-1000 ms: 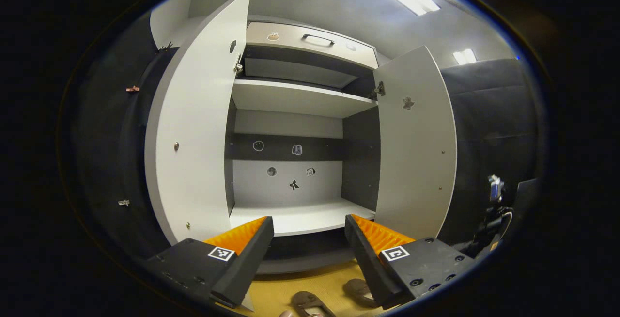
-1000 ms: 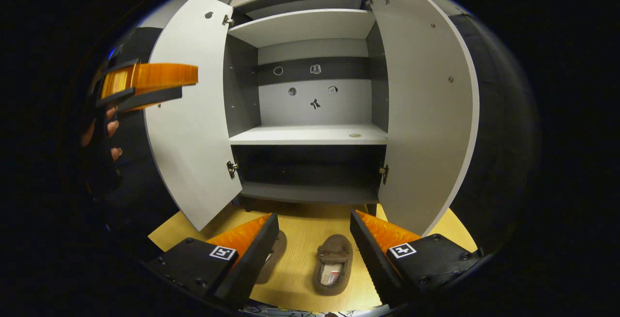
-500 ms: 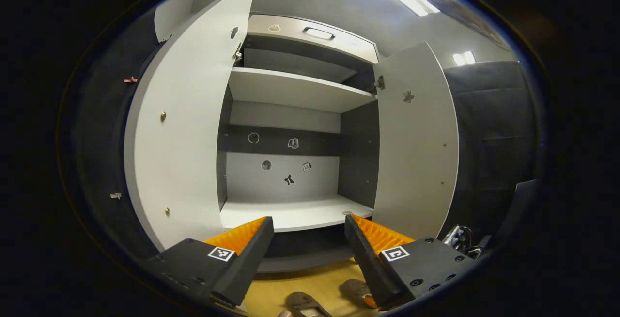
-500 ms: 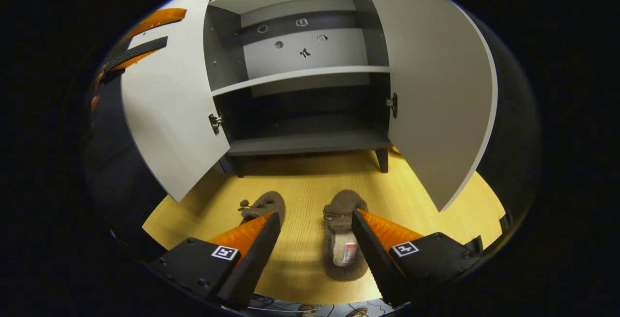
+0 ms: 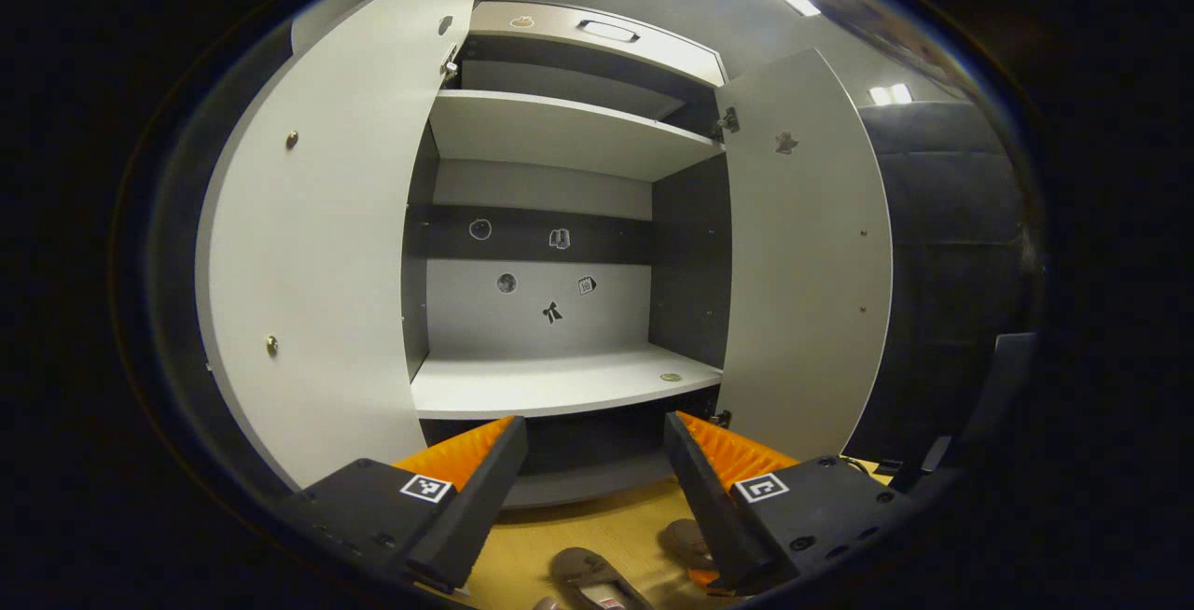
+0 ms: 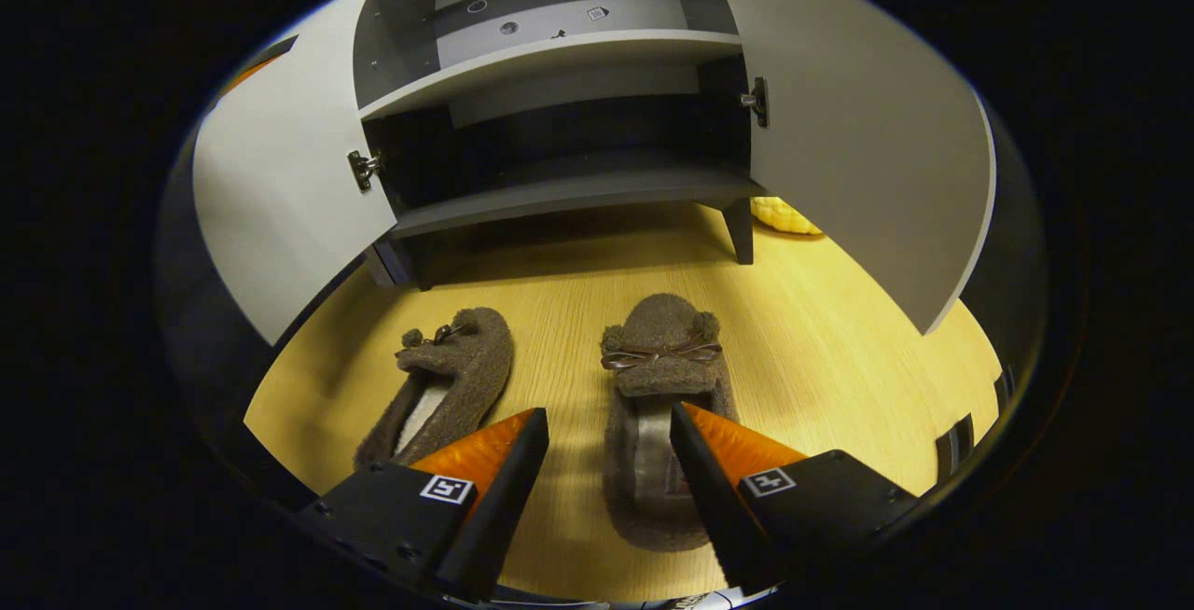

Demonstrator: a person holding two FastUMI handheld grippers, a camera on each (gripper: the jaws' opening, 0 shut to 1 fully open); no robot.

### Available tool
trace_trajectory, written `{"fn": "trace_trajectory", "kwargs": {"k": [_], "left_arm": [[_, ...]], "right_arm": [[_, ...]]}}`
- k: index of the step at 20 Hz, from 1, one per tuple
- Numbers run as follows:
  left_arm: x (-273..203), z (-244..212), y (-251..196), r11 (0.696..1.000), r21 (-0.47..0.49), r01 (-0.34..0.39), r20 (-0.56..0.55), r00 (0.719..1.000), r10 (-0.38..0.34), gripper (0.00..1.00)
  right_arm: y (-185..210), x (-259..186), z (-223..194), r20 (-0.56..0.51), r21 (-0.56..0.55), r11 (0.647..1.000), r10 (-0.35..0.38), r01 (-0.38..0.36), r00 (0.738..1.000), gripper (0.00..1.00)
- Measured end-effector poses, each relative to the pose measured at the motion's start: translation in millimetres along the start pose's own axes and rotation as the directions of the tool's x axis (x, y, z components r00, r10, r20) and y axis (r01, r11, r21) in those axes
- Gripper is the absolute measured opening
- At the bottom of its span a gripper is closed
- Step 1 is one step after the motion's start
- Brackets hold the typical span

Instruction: Grab one shoe with the right hand and put it into the shoe cabinet, grab the other shoe with the left hand and put it into the shoe cabinet; then close the right door with the right hand and the left door with the left hand.

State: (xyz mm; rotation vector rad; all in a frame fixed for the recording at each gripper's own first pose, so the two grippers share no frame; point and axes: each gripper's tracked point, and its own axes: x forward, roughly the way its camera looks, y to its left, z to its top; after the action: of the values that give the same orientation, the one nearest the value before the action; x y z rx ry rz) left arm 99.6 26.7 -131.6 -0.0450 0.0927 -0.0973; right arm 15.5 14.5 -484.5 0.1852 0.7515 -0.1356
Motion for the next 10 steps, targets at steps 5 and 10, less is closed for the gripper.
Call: {"fn": "trace_trajectory", "kwargs": {"k": [5, 10], "left_arm": [[9.3, -15.2, 2.6, 1.000, -0.007, 0.003, -0.034, 0.999, -0.003, 0.94], [13.4, -22.8, 6.6, 1.000, -0.007, -0.010, -0.046, 0.999, 0.009, 0.94]], "right_arm": [[-1.8, 24.3, -1.8, -0.006, -0.017, 1.000, -0.008, 0.008, 1.000, 0.73], [-5.6, 46.5, -1.2, -0.010, -0.064, 0.998, -0.021, 0.020, 1.000, 0.67]]}}
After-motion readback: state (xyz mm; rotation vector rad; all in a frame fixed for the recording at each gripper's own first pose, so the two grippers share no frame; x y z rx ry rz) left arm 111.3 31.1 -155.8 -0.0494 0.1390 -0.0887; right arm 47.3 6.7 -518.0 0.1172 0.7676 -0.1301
